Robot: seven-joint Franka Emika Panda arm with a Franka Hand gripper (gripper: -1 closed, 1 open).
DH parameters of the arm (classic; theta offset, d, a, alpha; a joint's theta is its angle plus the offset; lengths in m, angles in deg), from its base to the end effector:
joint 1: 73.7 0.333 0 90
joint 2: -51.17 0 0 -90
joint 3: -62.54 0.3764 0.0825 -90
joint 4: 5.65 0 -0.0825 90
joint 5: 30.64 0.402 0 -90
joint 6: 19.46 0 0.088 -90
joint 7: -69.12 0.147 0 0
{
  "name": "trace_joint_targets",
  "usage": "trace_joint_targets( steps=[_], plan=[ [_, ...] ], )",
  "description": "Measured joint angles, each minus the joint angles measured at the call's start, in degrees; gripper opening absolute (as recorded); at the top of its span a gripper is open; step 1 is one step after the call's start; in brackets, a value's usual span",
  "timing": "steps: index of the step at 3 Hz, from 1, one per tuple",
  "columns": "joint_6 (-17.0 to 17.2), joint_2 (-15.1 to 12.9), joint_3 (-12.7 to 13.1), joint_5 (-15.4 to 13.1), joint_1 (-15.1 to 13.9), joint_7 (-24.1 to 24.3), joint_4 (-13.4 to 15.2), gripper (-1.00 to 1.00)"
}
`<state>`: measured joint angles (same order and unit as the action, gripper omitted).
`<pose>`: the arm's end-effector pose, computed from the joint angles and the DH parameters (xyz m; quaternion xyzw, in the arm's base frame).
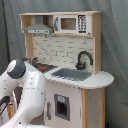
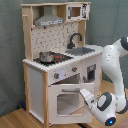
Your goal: Play with the kitchen
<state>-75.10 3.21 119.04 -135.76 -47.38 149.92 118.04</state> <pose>0.2810 0.4829 0.2118 0.6479 0.3006 0.4895 0.5002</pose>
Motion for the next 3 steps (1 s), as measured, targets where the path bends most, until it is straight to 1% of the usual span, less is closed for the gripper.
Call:
trace_joint_targets(
  steps=[1, 2, 3],
  plan=[
    [-0.01, 0.83, 2.48, 0.0, -4.4, 0.39, 2.86, 1.0],
    [-0.19, 0.98, 4.5, -0.31, -9.93, 0.51, 4.5, 1.0],
    [-2.2, 0.99, 5.1, -1.9, -15.19, 0.7, 4.89, 1.0]
  ],
)
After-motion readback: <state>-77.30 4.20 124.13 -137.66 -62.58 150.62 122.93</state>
